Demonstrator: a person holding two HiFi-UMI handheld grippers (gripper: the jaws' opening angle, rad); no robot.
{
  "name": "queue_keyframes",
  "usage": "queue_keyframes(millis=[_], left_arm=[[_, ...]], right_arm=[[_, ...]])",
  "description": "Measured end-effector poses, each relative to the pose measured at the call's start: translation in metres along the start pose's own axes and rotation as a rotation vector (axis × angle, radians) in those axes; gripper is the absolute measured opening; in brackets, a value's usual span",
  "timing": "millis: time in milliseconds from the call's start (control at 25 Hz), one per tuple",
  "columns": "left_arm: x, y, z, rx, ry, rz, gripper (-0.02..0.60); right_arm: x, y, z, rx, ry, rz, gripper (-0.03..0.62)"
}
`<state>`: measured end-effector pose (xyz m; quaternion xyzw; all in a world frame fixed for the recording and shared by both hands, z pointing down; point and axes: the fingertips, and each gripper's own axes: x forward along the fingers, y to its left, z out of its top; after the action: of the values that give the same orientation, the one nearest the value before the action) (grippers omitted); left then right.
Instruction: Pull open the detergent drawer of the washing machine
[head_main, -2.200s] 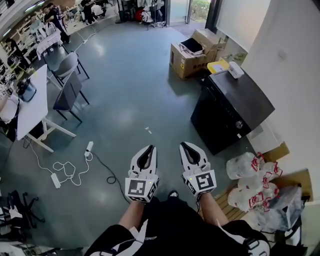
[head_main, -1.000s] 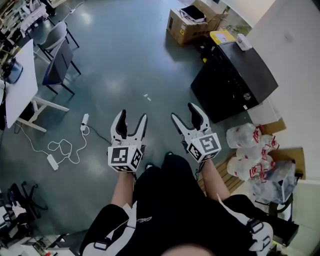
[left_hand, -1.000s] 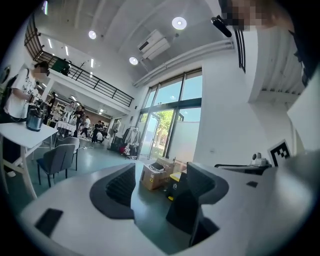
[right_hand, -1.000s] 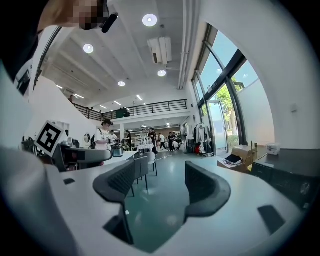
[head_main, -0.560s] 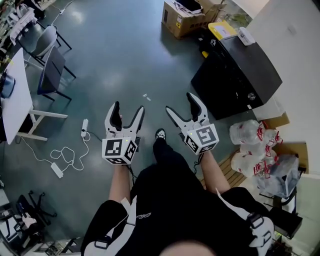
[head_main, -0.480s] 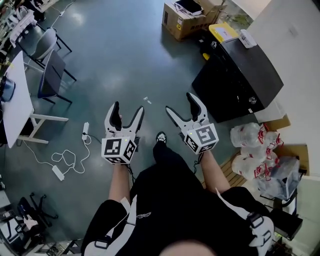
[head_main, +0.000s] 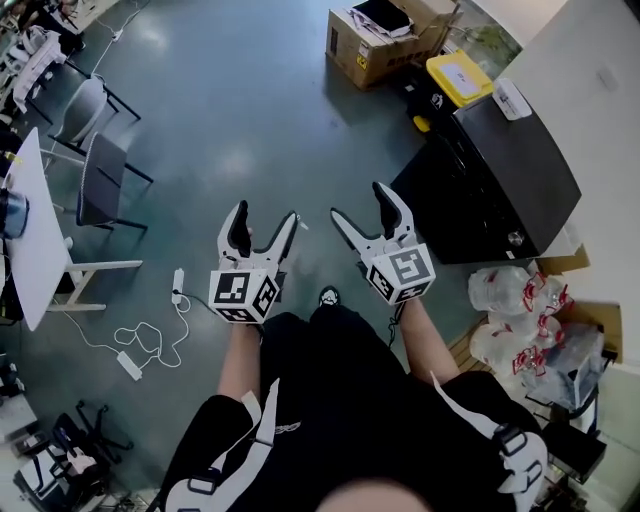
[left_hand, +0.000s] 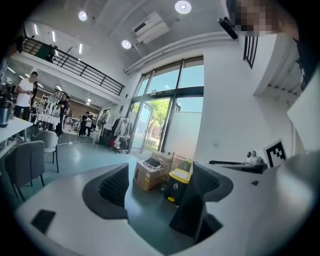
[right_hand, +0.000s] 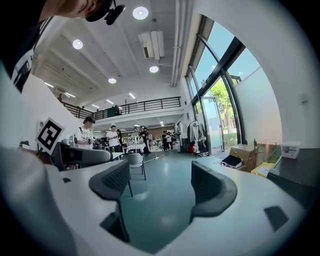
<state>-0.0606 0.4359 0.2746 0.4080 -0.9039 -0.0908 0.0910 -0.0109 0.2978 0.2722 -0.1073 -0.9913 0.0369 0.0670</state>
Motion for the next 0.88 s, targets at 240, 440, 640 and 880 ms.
queue_keyframes(millis=[240, 440, 640, 880], left_arm=[[0.068, 0.014, 0.007, 0.011, 0.034, -0.088, 0.387], [0.137, 0.033, 0.021, 0.019, 0.062, -0.214, 0.385], [0.211, 0.025, 0.034, 0.038, 0.116, -0.425, 0.385], [0.256, -0.001, 0.021, 0.032, 0.170, -0.649, 0.385]], right_arm=[[0.042, -0.037, 0.006, 0.034, -0.008, -0.076, 0.387], [0.085, -0.071, 0.013, 0.061, -0.018, -0.193, 0.387], [0.101, -0.114, 0.027, 0.104, -0.038, -0.393, 0.387], [0.102, -0.148, 0.025, 0.134, -0.062, -0.603, 0.387]])
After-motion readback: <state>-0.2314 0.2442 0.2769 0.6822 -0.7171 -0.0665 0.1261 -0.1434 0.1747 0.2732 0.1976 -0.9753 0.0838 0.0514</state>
